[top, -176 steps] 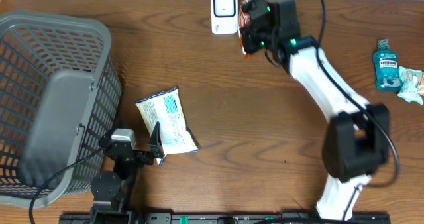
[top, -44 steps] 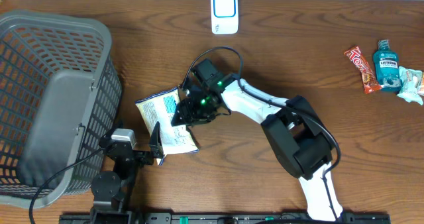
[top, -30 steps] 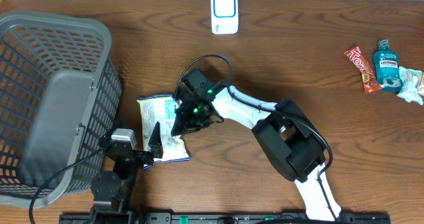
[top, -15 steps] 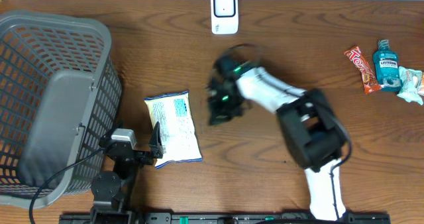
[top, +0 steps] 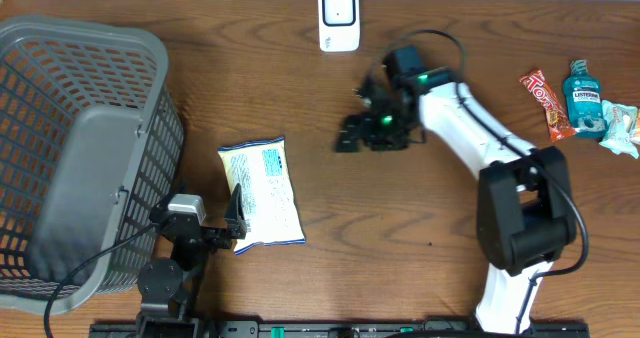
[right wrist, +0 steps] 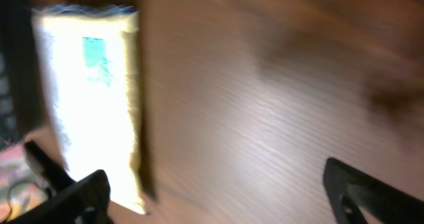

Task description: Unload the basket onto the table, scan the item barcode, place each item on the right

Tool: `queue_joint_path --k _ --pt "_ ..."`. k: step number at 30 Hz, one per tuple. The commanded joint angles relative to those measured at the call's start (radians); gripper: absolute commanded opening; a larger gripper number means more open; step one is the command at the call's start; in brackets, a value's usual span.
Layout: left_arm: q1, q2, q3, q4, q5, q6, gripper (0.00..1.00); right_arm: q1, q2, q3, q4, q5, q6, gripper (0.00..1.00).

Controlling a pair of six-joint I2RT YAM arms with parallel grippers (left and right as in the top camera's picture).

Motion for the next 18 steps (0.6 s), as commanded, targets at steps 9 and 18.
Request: queue_joint_path --k 9,18 --pt "0.005 -0.005 -0.026 -0.017 0.002 -0.005 0.98 0.302 0.183 -0.019 0.300 -0.061 0.233 0.99" --pt "0.005 -0.005 -0.026 -0.017 0.002 -0.005 0.98 0.382 0.299 -0.019 0.341 0.009 0.301 0.27"
